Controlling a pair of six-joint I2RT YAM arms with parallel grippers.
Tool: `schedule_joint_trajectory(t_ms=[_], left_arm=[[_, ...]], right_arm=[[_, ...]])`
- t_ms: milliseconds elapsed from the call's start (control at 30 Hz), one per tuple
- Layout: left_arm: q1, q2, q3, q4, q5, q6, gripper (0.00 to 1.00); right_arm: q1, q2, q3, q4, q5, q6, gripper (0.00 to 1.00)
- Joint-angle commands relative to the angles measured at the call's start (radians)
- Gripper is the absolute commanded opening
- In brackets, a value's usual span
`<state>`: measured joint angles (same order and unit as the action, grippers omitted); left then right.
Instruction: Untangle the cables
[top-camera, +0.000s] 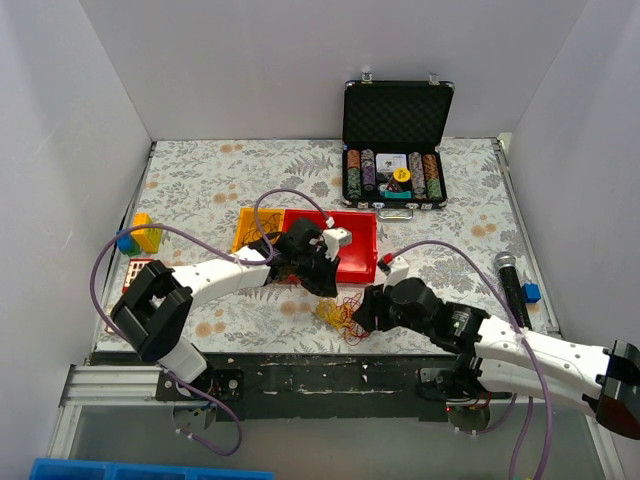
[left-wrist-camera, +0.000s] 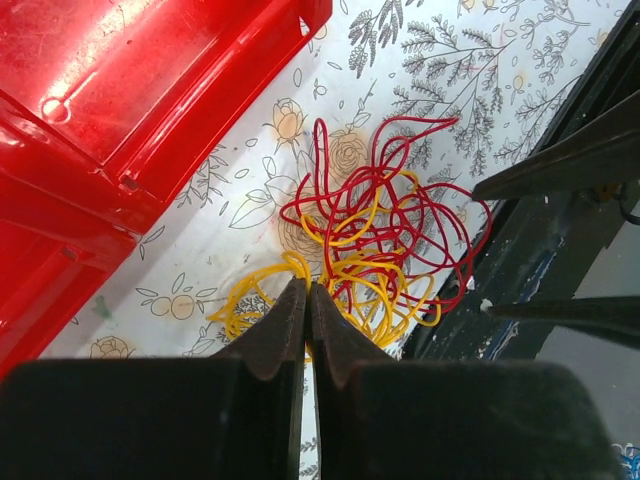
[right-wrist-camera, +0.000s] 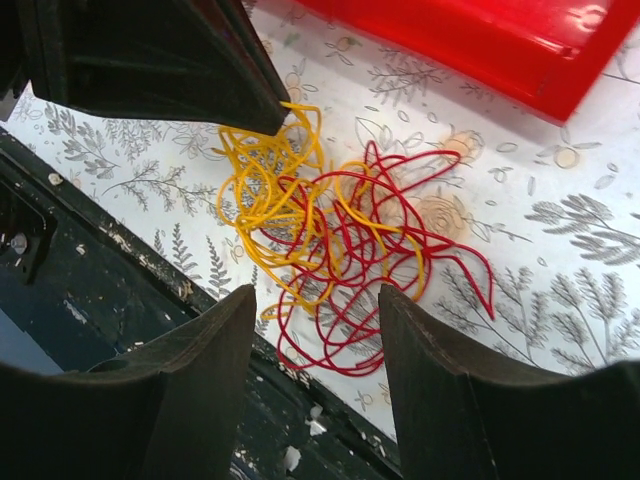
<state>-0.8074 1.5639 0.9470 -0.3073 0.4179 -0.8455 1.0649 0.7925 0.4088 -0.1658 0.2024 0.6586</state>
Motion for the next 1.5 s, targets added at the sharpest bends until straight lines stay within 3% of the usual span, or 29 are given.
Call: schedule_joint_trajectory(t_ms=[0, 233, 433, 500, 800, 933, 1100, 1233, 1467], left_arm=[[0.001, -0.082, 0.022, -0.013, 0.001, -0.006, 0.0], [-0.001, -0.159, 0.021, -0.047, 0.015, -0.02, 0.0], [0.001, -0.225, 0.079, -0.15, 0.061, 0.019, 0.0], [0.001, -0.243, 0.149, -0.218, 0.07, 0.049, 0.0], [0.001, -0.297, 0.513, -0.437, 0.108, 0.112, 0.0], [-0.001, -0.311, 0.712, -0.466, 0.062, 0.123, 0.0], [-0.001, -0.373, 0.832, -0.345, -0.126, 0.102, 0.0], [-0.001, -0.467, 0.786, -0.039, -0.362, 0.123, 0.0], [-0.001, -0.39, 0.966, 0.181, -0.617, 0.241, 0.0]], right_arm=[[0.046, 0.074, 0.001, 0.187, 0.02, 0.003, 0.61], [0.107, 0.237, 0.035, 0.279, 0.107, -0.013, 0.59], [0.118, 0.29, 0.009, 0.325, 0.124, 0.01, 0.26], [0.127, 0.306, -0.004, 0.322, 0.124, 0.013, 0.18], [0.181, 0.367, -0.053, 0.304, 0.138, 0.067, 0.04], [0.204, 0.408, -0.051, 0.279, 0.146, 0.091, 0.02], [0.239, 0.453, -0.045, 0.256, 0.152, 0.118, 0.02], [0.25, 0.465, -0.033, 0.226, 0.16, 0.124, 0.02], [0.268, 0.464, -0.053, 0.198, 0.166, 0.142, 0.03]])
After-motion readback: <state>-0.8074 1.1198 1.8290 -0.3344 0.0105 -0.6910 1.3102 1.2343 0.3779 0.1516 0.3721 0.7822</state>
